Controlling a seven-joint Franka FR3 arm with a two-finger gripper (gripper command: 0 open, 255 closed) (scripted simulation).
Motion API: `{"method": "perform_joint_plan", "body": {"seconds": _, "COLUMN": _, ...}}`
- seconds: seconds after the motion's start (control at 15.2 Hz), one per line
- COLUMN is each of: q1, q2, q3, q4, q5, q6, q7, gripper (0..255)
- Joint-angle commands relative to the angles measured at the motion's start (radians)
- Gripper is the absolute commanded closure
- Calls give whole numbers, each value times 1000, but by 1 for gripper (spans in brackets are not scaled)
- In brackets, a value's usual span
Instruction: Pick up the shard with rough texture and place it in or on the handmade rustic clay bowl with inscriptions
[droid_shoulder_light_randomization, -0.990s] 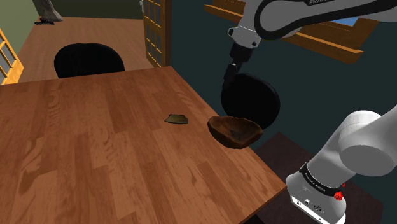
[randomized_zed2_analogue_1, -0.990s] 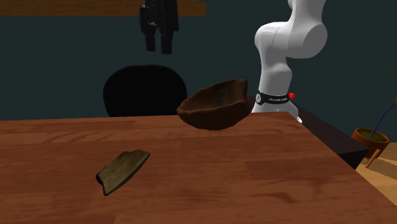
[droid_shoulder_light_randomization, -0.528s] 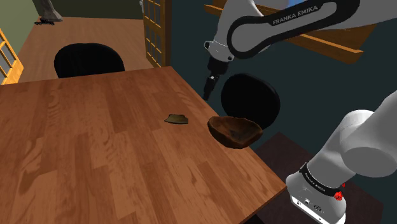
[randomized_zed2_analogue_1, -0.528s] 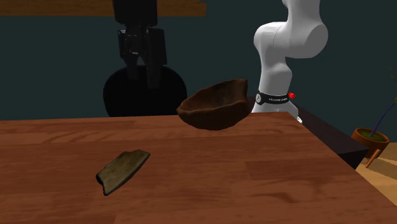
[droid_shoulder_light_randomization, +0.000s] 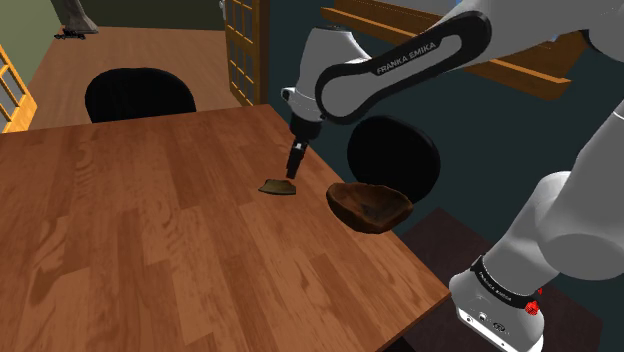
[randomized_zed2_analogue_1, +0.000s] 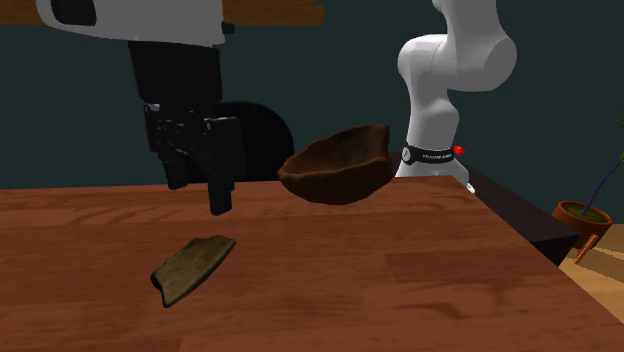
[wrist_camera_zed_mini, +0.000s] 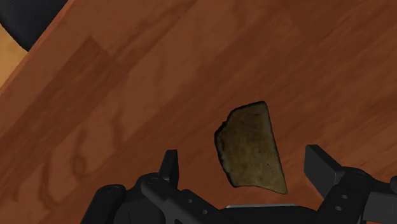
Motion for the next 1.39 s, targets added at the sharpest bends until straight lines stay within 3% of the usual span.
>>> {"method": "perform_joint_plan", "body": {"seconds": 0.0, "q1": 16, "q2": 72, "q3": 12, "q4": 52, "q5": -21, "q6": 23, "q7": -1, "gripper": 0}}
{"method": "perform_joint_plan", "body": {"seconds": 0.59, "q1": 39, "q2": 191, "q3": 14, "q4": 72, "q5": -55, "q6": 121, "q7": 13, "gripper": 0}}
{"method": "perform_joint_plan", "body": {"seconds": 1.12, "q1": 39, "q2": 191, "q3": 14, "q4": 72, "q5": -55, "q6": 121, "q7": 13, "gripper": 0}}
{"method": "perform_joint_plan", "body": {"seconds": 1.19, "q1": 39, "q2": 191, "q3": 14, "q4": 72, "q5": -55, "q6": 121, "q7": 13, "gripper": 255}}
{"method": "perform_joint_plan", "body": {"seconds": 1.32, "q1": 39, "q2": 191, "q3": 14, "q4": 72, "q5": -55, "q6": 121, "q7": 13, "gripper": 255}}
